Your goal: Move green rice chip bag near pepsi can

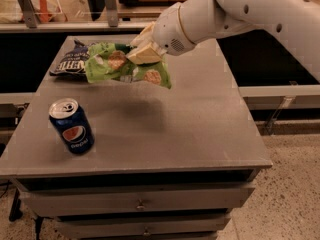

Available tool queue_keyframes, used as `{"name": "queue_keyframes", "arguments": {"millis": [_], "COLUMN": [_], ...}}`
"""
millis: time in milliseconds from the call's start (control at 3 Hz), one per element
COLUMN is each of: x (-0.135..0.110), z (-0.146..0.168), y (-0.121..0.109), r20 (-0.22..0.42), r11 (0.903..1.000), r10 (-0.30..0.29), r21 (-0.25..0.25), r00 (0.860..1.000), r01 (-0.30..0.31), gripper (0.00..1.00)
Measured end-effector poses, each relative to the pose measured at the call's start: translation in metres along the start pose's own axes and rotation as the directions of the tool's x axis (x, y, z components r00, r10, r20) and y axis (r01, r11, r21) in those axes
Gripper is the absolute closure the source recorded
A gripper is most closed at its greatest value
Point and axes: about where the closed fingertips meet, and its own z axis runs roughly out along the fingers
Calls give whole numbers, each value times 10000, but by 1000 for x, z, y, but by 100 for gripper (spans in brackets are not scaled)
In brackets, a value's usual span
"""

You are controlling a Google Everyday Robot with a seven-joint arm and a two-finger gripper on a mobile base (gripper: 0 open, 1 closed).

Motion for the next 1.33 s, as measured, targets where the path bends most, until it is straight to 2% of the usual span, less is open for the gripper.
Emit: {"name": "queue_keyframes", "arguments": {"millis": [667, 1333], "x": [-21, -25], "z": [16, 39], "y": [45, 77], "r20": [330, 521], "r11": [9998, 9982], "r10": [140, 583], "r21": [-151, 134], "r00": [9994, 9969], "r01": [-135, -590], "gripper": [100, 100]}}
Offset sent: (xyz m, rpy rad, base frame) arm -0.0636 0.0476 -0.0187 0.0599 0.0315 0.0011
